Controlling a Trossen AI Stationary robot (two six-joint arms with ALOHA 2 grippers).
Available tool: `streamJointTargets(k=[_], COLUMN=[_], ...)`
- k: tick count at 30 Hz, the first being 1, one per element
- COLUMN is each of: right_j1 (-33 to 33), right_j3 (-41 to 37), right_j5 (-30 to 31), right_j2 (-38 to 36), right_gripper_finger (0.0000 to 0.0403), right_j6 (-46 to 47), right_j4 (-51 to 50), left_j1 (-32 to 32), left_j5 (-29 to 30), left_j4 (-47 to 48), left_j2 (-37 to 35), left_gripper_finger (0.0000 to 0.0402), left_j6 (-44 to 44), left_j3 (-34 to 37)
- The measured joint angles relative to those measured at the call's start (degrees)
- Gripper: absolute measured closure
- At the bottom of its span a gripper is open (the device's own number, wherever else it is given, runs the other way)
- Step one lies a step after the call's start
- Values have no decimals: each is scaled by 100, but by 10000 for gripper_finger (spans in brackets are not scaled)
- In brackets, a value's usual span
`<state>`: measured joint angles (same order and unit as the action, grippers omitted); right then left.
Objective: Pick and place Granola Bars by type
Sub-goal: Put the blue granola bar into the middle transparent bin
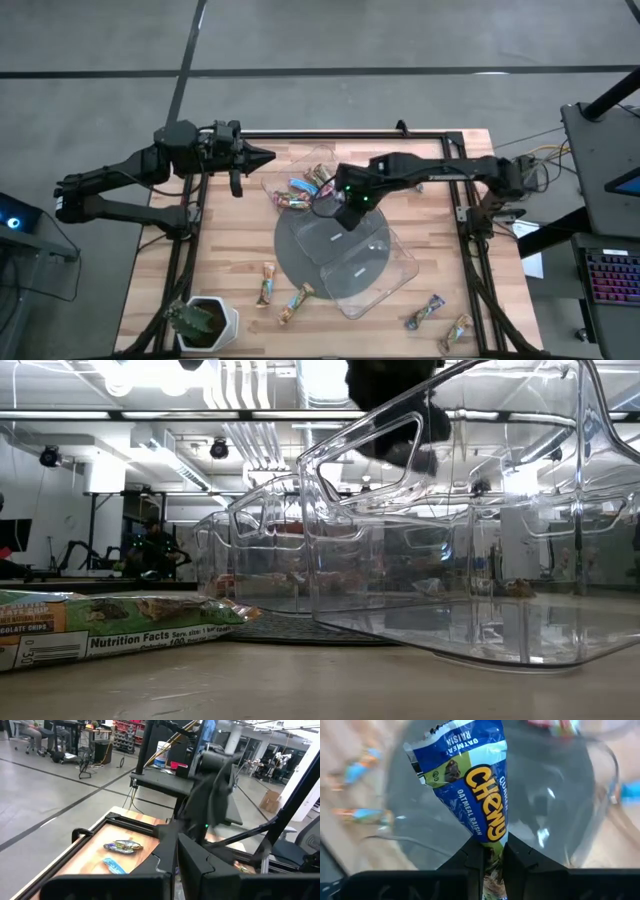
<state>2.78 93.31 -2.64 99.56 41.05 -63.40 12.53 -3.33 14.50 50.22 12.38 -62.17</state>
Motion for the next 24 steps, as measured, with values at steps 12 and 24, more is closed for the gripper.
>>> streamJointTargets(k=[12, 24], right_j1=[140, 139], right_j3=[-74, -78], right_j5=[108, 1016], right_j2=[282, -21], right_gripper_finger=[316, 251], right_j6=[514, -55], right_j4=[-289, -422], left_j1=[1, 0], left_j5=[0, -7], left_j4=[4, 7], left_j2=[0, 0], left_gripper_finger=[402, 402], left_j6=[9, 58], left_j3=[0, 0])
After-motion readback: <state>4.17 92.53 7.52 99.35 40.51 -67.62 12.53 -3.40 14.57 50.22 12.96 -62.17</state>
